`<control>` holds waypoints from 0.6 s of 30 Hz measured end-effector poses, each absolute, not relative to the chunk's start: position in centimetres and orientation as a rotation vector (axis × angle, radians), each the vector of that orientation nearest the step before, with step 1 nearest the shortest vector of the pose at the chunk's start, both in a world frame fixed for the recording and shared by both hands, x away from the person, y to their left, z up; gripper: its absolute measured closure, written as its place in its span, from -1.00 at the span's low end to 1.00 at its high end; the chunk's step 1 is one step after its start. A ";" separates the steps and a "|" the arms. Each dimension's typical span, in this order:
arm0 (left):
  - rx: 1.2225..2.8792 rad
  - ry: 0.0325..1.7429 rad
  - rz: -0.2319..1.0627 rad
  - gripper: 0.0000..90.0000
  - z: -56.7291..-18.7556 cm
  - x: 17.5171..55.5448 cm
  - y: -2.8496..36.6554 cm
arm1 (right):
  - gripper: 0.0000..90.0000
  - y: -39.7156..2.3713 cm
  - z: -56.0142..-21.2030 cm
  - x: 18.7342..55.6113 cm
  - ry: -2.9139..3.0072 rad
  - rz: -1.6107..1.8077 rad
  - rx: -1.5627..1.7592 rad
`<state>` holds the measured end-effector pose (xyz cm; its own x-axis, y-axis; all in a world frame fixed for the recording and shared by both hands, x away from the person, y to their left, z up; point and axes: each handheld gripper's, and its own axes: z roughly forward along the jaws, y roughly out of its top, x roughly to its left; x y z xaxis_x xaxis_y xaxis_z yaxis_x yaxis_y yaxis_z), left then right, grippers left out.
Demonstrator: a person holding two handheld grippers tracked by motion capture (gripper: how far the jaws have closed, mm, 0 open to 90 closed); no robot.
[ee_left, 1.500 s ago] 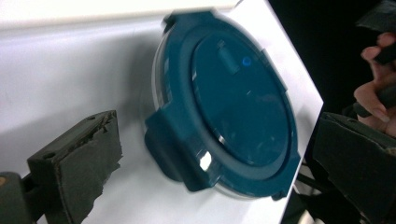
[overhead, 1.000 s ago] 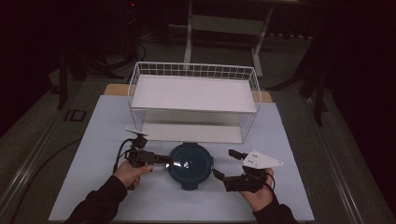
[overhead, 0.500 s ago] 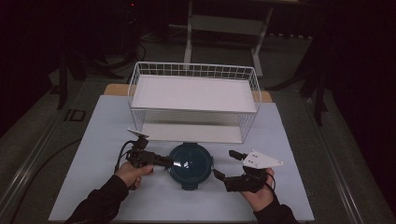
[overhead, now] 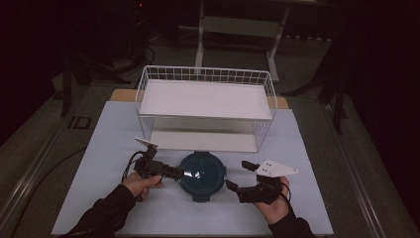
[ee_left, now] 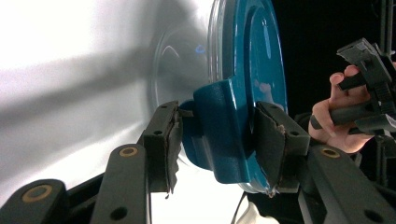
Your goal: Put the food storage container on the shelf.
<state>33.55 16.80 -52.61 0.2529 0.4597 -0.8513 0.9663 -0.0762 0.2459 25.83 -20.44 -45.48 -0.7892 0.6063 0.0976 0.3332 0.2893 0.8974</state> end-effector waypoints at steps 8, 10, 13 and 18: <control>1.726 1.273 -0.652 0.19 -51.6 32.5 16.4 | -0.55 -20.9 -46.5 27.0 2.365 1.566 1.027; 1.741 1.247 -0.628 0.19 -51.4 32.2 16.3 | -0.51 -21.1 -47.1 27.5 2.396 1.587 1.106; 1.760 1.207 -0.583 0.21 -51.0 31.8 16.1 | -0.41 -21.4 -48.1 28.4 2.446 1.623 1.235; 1.804 1.152 -0.525 0.22 -50.4 31.1 15.8 | -0.17 -22.1 -49.7 29.7 2.508 1.715 1.418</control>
<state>31.13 15.76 -50.35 0.4749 0.4889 -0.7317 0.8730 -0.1566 0.4620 29.72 -22.10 -49.70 -0.6242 0.5186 0.5844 0.7327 0.1288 0.6683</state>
